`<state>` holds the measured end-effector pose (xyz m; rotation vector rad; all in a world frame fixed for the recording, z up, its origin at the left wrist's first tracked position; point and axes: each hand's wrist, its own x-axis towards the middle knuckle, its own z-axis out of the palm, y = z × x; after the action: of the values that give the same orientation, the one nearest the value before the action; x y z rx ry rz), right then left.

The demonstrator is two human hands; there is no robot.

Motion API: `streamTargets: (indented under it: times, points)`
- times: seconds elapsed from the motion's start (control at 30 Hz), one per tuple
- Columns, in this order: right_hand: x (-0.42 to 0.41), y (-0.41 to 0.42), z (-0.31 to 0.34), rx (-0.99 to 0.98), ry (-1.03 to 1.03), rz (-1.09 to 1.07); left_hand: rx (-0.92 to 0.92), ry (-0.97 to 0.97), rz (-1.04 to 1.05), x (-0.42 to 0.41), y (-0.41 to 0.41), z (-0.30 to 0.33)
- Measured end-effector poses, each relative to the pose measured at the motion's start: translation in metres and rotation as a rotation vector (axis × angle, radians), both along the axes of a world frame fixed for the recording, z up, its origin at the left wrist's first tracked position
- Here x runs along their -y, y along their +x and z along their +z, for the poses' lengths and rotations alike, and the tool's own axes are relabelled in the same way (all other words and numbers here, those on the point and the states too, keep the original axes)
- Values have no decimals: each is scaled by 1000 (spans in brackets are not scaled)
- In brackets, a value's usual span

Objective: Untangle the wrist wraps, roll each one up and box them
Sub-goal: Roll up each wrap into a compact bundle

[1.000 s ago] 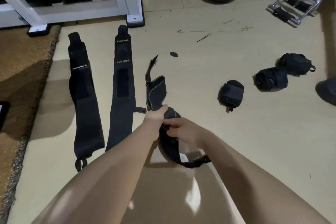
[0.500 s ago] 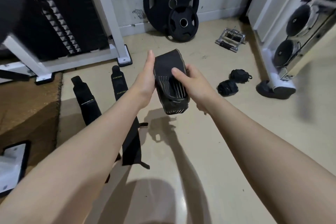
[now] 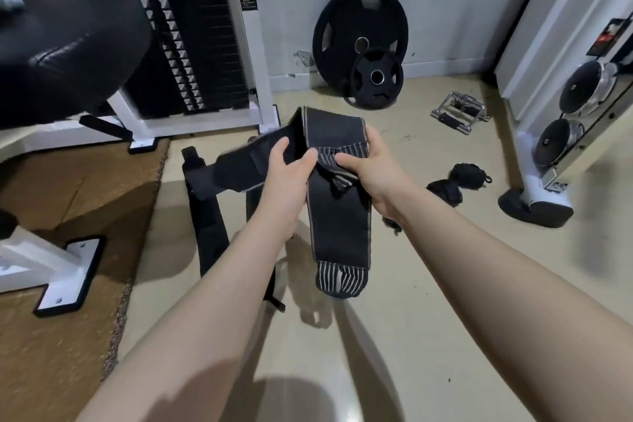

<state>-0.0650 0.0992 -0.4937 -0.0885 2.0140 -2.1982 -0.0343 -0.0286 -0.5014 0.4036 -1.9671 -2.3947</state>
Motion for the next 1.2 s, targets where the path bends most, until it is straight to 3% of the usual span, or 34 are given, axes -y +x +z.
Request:
streamTargets:
  times: [0.07, 0.2, 0.33, 0.53, 0.7, 0.8, 0.87, 1.03, 1.1, 1.2]
  points:
    - [-4, 7, -14, 47, 65, 30, -24, -176, 51, -4, 17, -15]
    - [-15, 23, -40, 173, 71, 17, 96, -39, -93, -11, 38, -36]
    - [-31, 22, -51, 280, -42, 28, 75, -202, -165, -20, 48, -48]
    - [-39, 28, -46, 165, 106, 59, -94, -174, -101, -37, 50, -63]
    - [-53, 43, -55, 221, 298, 221, -69, -152, 13, -31, 46, -72]
    - [-50, 51, -67, 146, 252, 271, -46, -138, 39, -24, 44, -75]
    - [-42, 51, -68, 46, 267, 241, 7, -13, 54, -22, 45, -76]
    - [-27, 45, -64, -18, 279, 223, 175, 590, 135, -19, 46, -72]
    - [-27, 45, -63, 7, 270, 247, 265, 645, 148, -17, 45, -71]
    - [-32, 46, -66, 21, 306, 243, 345, 556, 84, -17, 46, -69]
